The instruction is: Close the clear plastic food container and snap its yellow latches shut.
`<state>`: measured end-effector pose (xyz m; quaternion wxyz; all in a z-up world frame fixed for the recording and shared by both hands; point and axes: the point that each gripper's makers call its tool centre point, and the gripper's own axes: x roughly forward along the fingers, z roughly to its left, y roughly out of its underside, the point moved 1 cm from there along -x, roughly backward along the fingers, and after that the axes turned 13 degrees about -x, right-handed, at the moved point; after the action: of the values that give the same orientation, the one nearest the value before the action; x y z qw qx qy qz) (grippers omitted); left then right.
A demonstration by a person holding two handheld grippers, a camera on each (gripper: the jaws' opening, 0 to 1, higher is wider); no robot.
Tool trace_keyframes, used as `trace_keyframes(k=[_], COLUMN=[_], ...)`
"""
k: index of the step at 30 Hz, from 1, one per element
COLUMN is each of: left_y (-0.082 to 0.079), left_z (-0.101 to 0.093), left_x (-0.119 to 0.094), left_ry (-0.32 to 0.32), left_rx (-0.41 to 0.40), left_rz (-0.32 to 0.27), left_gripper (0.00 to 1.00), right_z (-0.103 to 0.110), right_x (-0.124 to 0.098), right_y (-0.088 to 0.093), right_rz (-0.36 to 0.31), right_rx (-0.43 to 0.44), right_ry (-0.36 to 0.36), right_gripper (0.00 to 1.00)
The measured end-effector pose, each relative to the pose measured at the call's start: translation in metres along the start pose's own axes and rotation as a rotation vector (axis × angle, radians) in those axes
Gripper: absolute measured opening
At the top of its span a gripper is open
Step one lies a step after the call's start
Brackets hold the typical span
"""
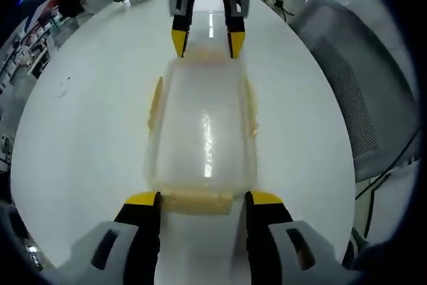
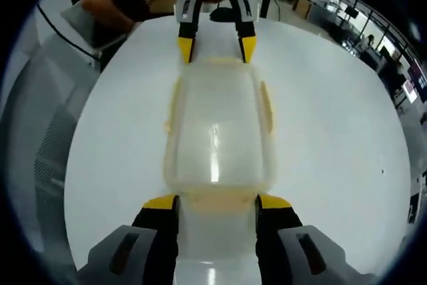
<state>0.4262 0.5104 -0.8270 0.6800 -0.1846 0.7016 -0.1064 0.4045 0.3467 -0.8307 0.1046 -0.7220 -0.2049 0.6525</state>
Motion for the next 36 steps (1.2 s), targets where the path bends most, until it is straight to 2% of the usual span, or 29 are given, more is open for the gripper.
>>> trace_keyframes(k=[5, 8, 11, 18, 27, 33, 36], left_y=[-0.0001, 0.0022, 0.0015, 0.0013, 0.0027, 0.0031, 0.0025], left_z=[0.0004, -0.0033, -0.0036, -0.005, -0.0051, -0.006, -0.0087], left_x=[0.0004, -0.0003, 0.0067, 0.0039, 0.001, -0.0013, -0.0013], left_ry=[0.006, 0.027, 0.021, 0.009, -0.003, -0.039, -0.032], left_rx=[0.017, 0.016, 0.014, 0.016, 0.006, 0.013, -0.011], left_rz=[0.005, 0.027, 0.017, 0.041, 0.033, 0.03, 0.042], left_gripper=[0.49, 0.4, 0.4, 0.4, 0.39, 0.39, 0.39], right_z=[0.002, 0.0019, 0.0023, 0.0027, 0.003, 0.0056, 0.0063], right_x=[0.0004, 0.0007, 0.0009, 0.0004, 0.0002, -0.0005, -0.0016], right_y=[0.0005, 0.0011, 0.0003, 0.0004, -0.0003, -0.0004, -0.0001], right_rz=[0.008, 0.003, 0.011, 0.015, 0.023, 0.026, 0.021], right_rx=[0.013, 0.011, 0.011, -0.003, -0.001, -0.016, -0.019], right_ry=[-0.017, -0.022, -0.026, -0.032, -0.031, -0.031, -0.033], right_gripper=[0.4, 0.4, 0.4, 0.39, 0.39, 0.38, 0.38])
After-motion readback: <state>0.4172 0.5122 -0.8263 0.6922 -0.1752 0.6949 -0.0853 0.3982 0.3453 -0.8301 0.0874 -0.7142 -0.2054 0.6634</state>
